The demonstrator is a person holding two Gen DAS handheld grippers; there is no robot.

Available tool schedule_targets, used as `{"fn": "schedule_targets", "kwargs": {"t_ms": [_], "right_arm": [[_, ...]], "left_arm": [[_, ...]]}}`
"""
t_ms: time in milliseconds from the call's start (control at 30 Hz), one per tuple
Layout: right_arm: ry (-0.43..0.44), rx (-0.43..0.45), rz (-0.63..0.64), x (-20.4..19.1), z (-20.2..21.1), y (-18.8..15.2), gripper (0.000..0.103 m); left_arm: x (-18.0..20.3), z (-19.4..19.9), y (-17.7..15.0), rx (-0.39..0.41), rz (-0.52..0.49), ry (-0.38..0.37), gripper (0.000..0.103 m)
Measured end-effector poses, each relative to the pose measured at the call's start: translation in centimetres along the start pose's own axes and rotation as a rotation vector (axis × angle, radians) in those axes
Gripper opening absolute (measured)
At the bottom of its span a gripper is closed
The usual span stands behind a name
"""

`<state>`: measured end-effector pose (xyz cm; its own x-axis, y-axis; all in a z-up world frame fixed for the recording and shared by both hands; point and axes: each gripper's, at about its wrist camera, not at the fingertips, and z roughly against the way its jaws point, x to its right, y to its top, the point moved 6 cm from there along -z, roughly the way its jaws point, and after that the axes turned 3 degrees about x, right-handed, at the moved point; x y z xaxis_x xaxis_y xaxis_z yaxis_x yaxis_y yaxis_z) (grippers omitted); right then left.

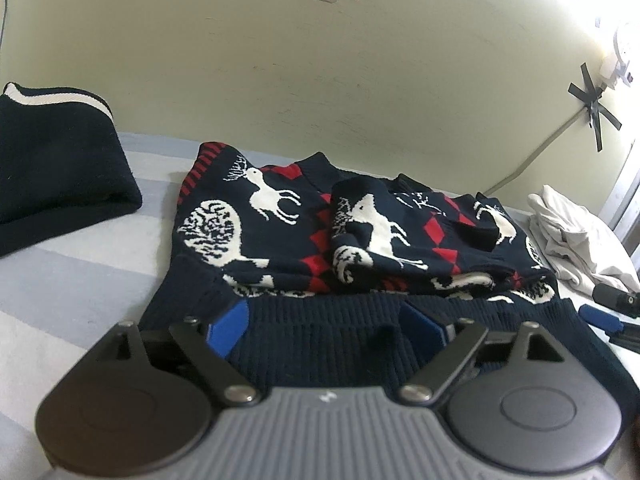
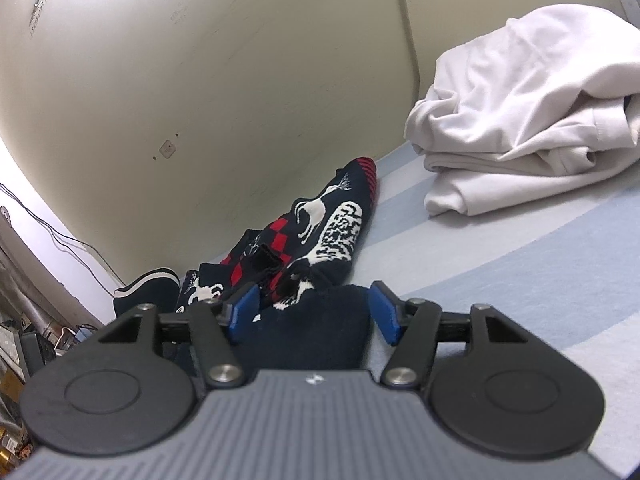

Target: Fold small clothes

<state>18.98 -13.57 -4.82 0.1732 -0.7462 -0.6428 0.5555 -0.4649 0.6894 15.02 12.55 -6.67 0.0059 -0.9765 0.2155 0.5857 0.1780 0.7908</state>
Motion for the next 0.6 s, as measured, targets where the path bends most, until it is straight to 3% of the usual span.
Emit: {"fn": "schedule_targets", "kwargs": {"t_ms": [600], "right_arm": [[-0.004, 0.001, -0.006, 0.12, 0.12, -0.01, 0.069]], "left_arm": [[0.61, -0.2, -0.2, -0.02, -0.041, -0.023, 0.101]]}}
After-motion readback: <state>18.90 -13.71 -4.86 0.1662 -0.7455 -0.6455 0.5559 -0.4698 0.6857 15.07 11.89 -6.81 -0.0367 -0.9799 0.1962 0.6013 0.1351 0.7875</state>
